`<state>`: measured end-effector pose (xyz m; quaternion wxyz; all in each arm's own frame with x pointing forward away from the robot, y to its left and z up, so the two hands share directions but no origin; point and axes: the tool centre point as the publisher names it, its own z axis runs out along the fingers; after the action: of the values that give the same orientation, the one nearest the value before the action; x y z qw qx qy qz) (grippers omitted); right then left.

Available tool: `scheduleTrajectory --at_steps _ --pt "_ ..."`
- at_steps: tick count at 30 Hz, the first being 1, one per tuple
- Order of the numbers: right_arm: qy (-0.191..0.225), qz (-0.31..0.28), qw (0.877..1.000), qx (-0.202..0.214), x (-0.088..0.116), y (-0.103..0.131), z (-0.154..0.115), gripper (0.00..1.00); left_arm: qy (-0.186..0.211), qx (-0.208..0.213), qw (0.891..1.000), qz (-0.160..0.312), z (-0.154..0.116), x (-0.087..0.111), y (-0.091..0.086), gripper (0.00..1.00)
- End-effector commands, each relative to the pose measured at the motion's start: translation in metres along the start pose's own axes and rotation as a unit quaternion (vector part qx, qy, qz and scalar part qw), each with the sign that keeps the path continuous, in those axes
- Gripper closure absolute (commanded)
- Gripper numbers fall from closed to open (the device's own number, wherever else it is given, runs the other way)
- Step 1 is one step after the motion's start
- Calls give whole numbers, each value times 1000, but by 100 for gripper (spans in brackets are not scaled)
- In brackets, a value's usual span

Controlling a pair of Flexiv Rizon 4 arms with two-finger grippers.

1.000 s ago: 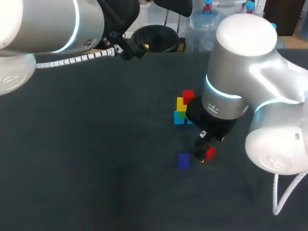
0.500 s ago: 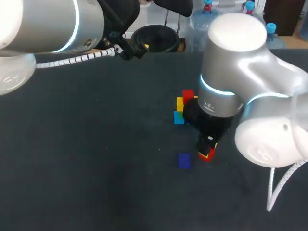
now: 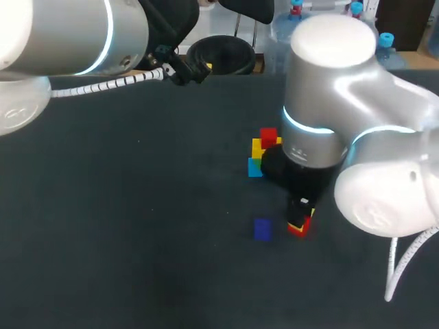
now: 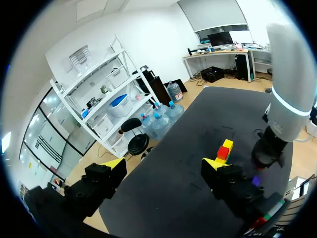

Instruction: Place the blue cubes, place green cubes on the blue cubes, place the yellow cubes on the green cubes, then place the red cubes on the yellow cubes, and place purple cube on the red cubes.

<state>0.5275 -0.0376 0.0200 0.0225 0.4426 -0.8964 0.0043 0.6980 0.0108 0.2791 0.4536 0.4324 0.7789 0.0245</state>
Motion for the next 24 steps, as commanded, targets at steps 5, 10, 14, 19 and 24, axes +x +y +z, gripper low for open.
scheduleTrajectory --at_steps 5,10,14,19,24 --pt "-37 -36 999 -5 51 6 -57 100 0 -1 1000 0 0 0 0 0" --pt "-69 -96 993 6 63 6 -99 100 0 -1 1000 0 0 0 0 0" --pt "-88 -144 985 20 64 0 -122 100 0 -1 1000 0 0 0 0 0" --pt "-81 -191 978 31 45 -19 -135 100 0 -1 1000 0 0 0 0 0" --pt "-75 -234 969 32 15 -33 -142 100 0 -1 1000 0 0 0 0 0"
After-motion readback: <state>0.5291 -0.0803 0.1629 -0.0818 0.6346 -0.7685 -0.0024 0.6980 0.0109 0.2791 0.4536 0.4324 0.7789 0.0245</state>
